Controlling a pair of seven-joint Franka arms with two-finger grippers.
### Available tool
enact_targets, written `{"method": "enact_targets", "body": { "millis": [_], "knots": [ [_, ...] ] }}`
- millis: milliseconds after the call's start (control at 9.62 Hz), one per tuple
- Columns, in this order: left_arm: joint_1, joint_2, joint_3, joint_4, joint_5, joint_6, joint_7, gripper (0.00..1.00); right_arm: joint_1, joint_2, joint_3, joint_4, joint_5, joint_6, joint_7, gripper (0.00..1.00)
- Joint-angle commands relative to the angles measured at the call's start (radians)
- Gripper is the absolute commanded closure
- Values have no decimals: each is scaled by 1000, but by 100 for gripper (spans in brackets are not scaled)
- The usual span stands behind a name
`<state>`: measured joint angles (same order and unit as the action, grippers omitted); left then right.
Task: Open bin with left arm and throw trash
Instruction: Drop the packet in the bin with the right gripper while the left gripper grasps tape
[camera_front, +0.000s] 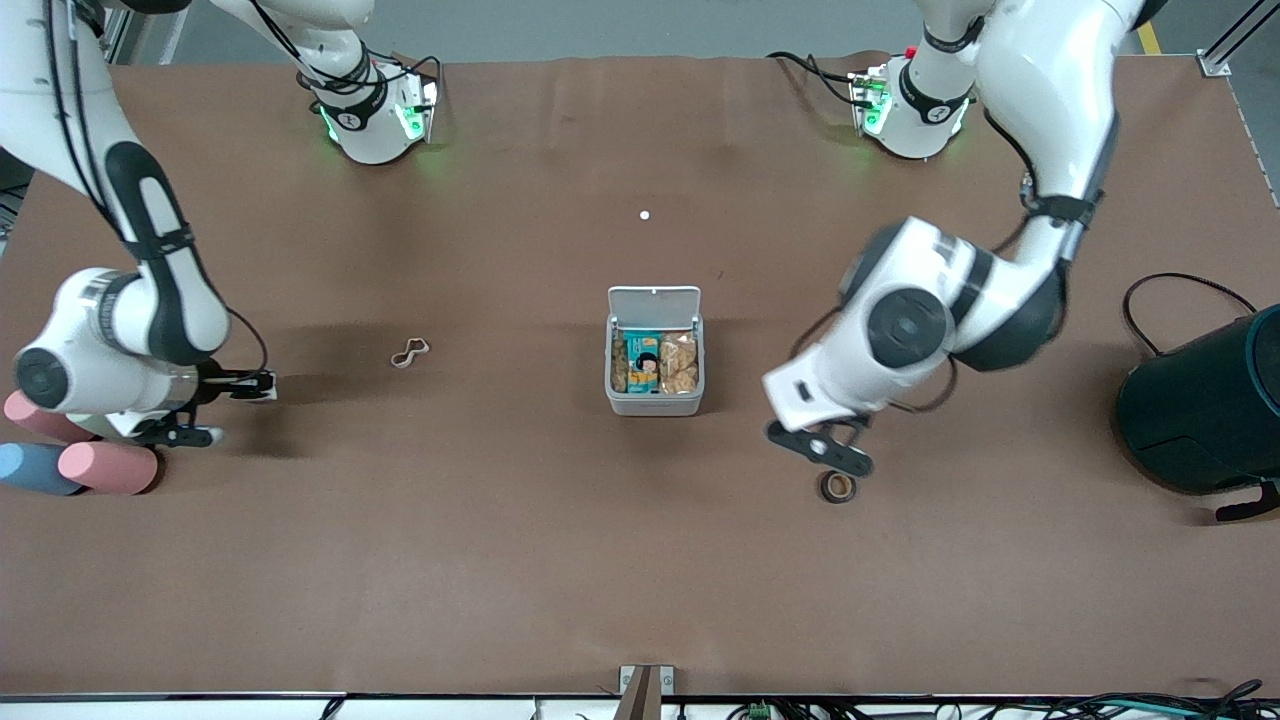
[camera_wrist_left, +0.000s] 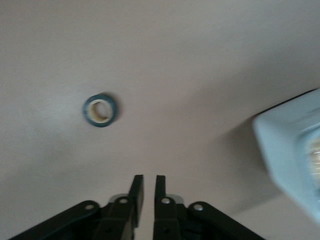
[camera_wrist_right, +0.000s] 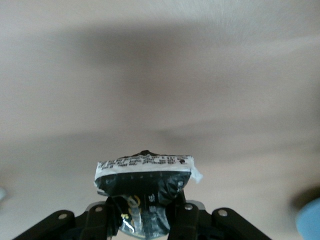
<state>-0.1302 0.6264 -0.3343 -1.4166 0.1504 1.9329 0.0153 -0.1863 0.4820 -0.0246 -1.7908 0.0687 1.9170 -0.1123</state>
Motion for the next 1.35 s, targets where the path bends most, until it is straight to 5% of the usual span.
{"method": "enact_targets", "body": {
  "millis": [0, 312, 728, 1040, 1248],
  "knots": [
    [49, 70, -9, -4, 20, 76, 177, 0, 98, -54, 17, 184, 78, -244, 153, 96],
    [60, 142, 0, -39, 46, 248, 236, 0, 372, -46, 15, 307, 152, -242, 573, 96],
    [107, 228, 1, -62, 196, 426, 265, 0, 660, 22, 15, 349, 161, 21, 1006, 96],
    [112, 257, 0, -65, 182, 460, 241, 0, 793, 122, 15, 363, 161, 215, 1077, 95],
    [109, 256, -3, -74, 182, 460, 192, 0, 836, 147, 23, 380, 227, 218, 1096, 92]
  ]
}}
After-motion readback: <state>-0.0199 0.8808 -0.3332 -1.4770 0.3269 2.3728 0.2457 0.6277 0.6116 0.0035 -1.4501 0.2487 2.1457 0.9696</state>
